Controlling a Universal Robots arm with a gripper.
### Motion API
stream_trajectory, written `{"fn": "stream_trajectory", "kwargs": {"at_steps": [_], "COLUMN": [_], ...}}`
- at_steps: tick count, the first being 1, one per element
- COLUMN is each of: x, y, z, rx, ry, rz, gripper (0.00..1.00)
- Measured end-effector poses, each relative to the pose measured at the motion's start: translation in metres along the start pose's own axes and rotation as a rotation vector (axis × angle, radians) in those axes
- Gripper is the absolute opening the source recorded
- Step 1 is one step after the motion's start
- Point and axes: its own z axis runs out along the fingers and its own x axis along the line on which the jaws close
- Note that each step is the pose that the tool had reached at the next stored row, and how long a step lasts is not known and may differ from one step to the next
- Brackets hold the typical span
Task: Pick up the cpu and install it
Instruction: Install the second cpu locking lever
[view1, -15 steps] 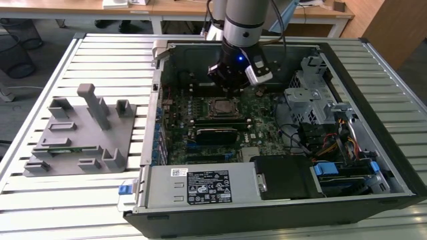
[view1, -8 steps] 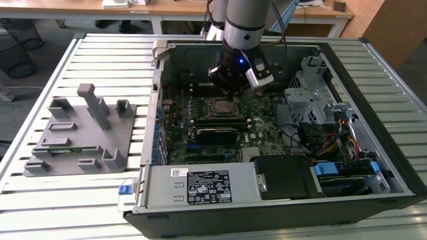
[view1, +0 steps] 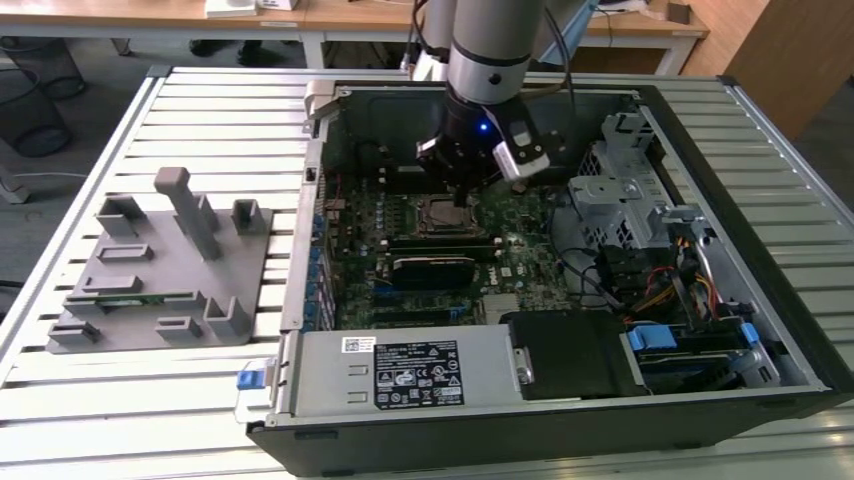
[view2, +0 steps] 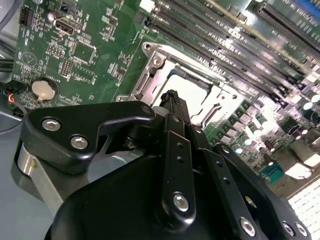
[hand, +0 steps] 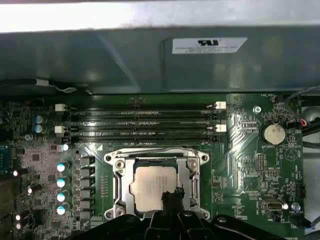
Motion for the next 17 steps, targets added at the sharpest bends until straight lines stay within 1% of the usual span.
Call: {"fn": "stream_trajectory", "kwargs": {"at_steps": [9,11,13,15,17], "x": [0.0011,0.0013,0.0016,0.0019,0.0021], "y": [-0.01,-0.0102,-0.0105,-0.0118,-0.0151], "z": [-0.0003,-0.0018,-0.005,-0.0051,-0.0053], "rx": [0.0001,0.0002,0.0,0.0001,0.0004], "ry": [-0.0021,-0.0033,-0.0051,-0.0055,-0.0054], "rz": [-0.006,-0.007,-0.007,-0.008,-0.009], "gripper": [0.11,0.11,0.11,0.11,0.11]}}
